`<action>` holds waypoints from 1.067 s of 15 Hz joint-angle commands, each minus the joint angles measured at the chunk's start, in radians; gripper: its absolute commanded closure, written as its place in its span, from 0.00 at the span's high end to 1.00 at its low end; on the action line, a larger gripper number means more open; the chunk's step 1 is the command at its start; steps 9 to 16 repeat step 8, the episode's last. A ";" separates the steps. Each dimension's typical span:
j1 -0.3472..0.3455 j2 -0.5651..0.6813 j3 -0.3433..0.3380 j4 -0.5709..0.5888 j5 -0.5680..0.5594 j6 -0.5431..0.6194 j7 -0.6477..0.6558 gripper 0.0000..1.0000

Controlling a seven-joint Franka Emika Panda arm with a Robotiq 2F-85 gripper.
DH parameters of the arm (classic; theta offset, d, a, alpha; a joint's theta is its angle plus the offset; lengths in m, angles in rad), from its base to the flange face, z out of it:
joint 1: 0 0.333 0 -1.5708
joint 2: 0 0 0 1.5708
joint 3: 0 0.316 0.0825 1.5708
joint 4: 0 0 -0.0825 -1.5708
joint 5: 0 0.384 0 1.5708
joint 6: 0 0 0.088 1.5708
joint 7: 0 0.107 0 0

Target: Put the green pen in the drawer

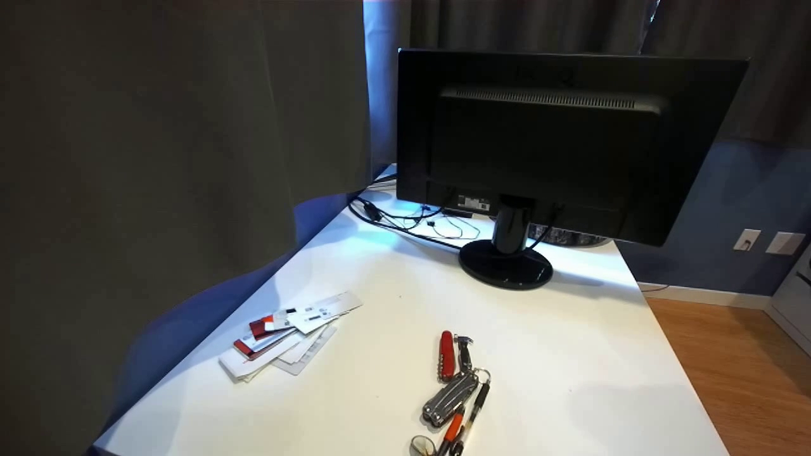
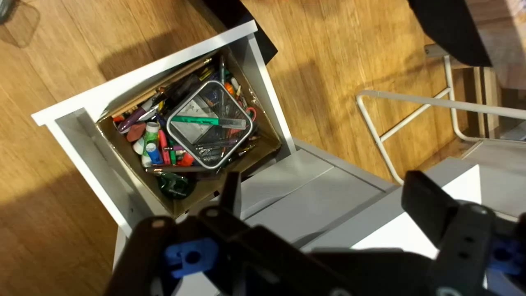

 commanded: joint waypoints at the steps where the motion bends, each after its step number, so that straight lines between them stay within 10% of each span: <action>1: -0.079 -0.025 0.090 -0.003 0.000 -0.072 0.030 1.00; 16: -0.105 -0.001 0.105 0.000 -0.006 -0.045 0.003 1.00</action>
